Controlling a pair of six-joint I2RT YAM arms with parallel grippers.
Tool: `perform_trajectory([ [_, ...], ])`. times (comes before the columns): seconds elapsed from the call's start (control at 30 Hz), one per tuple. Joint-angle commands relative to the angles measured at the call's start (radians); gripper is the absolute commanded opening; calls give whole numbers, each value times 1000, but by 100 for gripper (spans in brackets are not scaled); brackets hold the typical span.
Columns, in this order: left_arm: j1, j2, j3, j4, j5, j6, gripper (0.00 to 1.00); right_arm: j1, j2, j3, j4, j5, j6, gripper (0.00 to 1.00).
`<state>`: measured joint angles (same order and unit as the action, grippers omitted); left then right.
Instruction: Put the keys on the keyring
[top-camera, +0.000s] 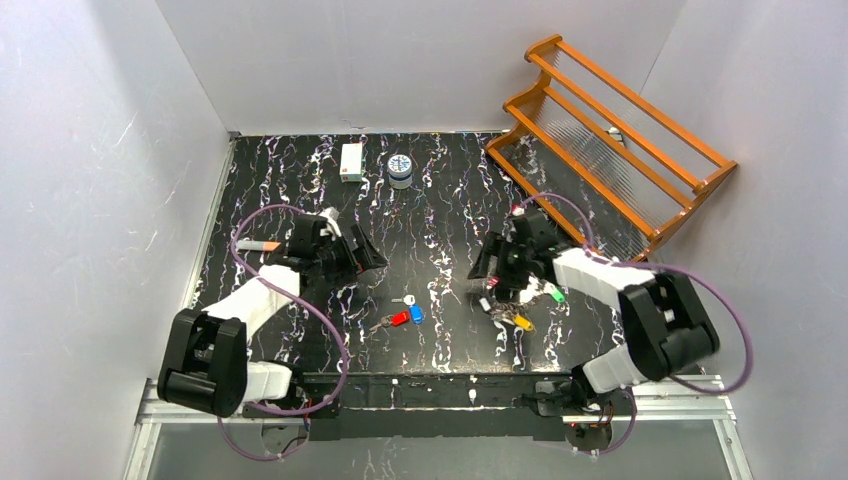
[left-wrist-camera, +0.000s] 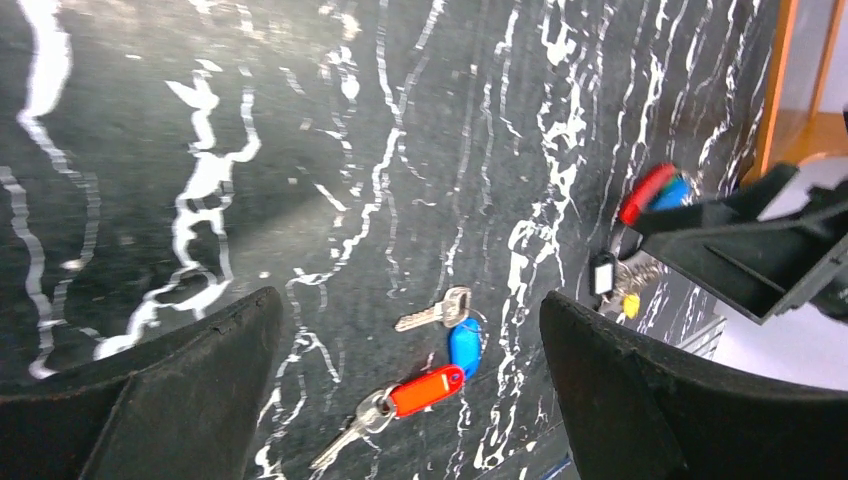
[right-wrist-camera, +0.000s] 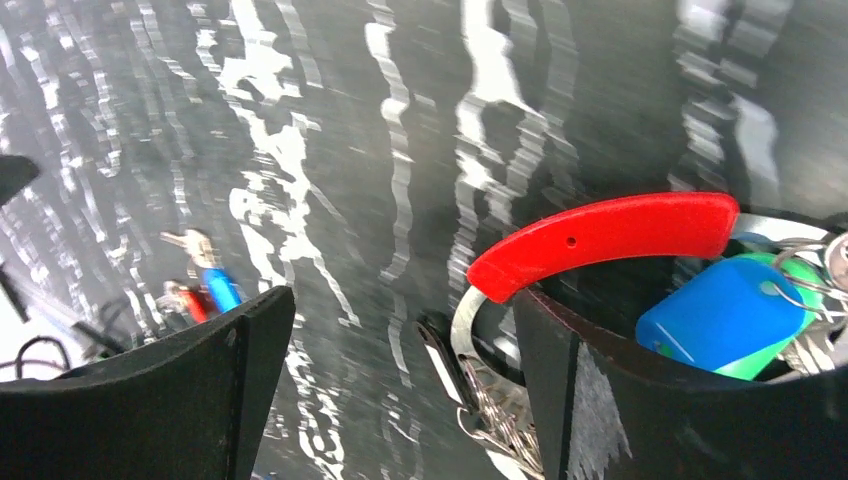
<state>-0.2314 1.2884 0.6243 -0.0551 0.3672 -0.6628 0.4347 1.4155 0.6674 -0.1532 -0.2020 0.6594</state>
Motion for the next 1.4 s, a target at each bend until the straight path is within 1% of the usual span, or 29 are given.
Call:
perform_trajectory([
  [0.0,-82,20,31,50,-41,-69,98,108,192,154,85,-134,-49,90],
  [0.07,-112,38,53,71,-58,-79,98,164,291,268,36,-159,-86,89],
  [0.1,-123,44,62,77,-66,-78,98,185,314,310,11,-156,-102,89],
  [0.17,-140,52,77,77,-71,-73,98,203,313,347,-8,-146,-118,90],
  [0.23,-151,60,86,72,-71,-59,98,203,274,341,0,-131,-119,90],
  [0.4,-178,106,101,72,-79,-34,98,181,163,281,-35,-97,-119,90],
  [0.63,-244,256,187,104,-54,1,87,59,-5,124,-58,-88,-77,85],
  [0.77,-301,358,261,112,-52,22,86,3,-38,62,-63,-60,-80,84],
  [0.9,-353,438,324,129,-81,26,83,-35,9,57,-60,-87,-90,82],
  [1.03,-392,498,351,169,-120,14,78,-40,105,96,-25,-122,-97,81],
  [1.1,-406,531,365,183,-122,7,72,-41,154,129,-17,-123,-104,80],
  [1.2,-431,558,360,201,-126,-5,67,-42,226,181,-1,-137,-111,76],
  [1.3,-457,562,339,231,-116,-23,58,-42,285,231,12,-159,-118,73],
  [1.37,-477,554,315,265,-116,-41,55,-38,315,263,18,-167,-121,72],
])
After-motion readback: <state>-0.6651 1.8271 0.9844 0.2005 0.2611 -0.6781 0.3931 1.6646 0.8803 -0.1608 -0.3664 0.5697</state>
